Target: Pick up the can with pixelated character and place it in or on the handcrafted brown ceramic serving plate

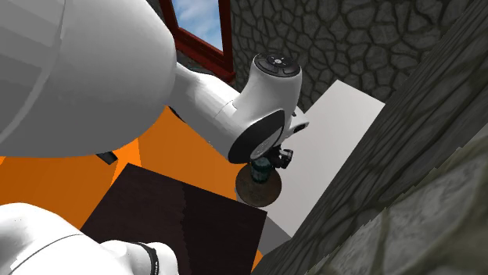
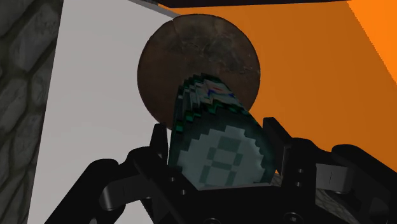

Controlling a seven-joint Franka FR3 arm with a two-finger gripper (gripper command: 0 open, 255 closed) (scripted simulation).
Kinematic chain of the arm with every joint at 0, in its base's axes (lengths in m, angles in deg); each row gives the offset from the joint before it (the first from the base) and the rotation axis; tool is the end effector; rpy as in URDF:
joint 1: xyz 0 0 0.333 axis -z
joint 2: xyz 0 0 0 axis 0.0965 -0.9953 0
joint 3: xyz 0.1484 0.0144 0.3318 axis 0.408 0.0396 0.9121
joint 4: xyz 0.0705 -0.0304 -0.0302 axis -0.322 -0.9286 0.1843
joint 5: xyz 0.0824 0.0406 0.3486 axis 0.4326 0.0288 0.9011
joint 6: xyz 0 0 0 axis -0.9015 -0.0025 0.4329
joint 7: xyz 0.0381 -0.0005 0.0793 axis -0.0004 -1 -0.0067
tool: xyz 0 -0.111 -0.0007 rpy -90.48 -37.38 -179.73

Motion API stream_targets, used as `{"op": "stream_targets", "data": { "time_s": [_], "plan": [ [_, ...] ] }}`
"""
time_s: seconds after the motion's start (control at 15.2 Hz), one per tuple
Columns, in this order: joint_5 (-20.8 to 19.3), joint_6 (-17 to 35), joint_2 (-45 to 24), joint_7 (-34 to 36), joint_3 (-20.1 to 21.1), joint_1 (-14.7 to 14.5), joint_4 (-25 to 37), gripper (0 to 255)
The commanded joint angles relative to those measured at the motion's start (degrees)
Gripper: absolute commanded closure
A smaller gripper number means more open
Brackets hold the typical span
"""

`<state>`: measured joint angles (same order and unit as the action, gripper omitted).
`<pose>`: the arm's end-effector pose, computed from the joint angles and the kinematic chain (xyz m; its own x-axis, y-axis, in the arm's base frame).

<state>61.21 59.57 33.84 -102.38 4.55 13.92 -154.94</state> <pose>0.3202 -0.1853 0.3417 1.0000 -0.0054 0.0006 -0.0054 -1.0000 0.0020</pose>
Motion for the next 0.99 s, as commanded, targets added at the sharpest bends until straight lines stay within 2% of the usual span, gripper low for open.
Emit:
{"op": "stream_targets", "data": {
  "time_s": [0.0, 0.53, 0.92],
  "plan": [
    [0.90, 2.21, -1.92, -0.63, -0.26, -0.37, -0.28, 255],
    [6.84, 10.00, -9.79, -4.86, -0.60, -1.77, -0.65, 255],
    [6.83, 10.00, -9.79, -4.86, -0.55, -1.72, -0.65, 255]
  ]
}}
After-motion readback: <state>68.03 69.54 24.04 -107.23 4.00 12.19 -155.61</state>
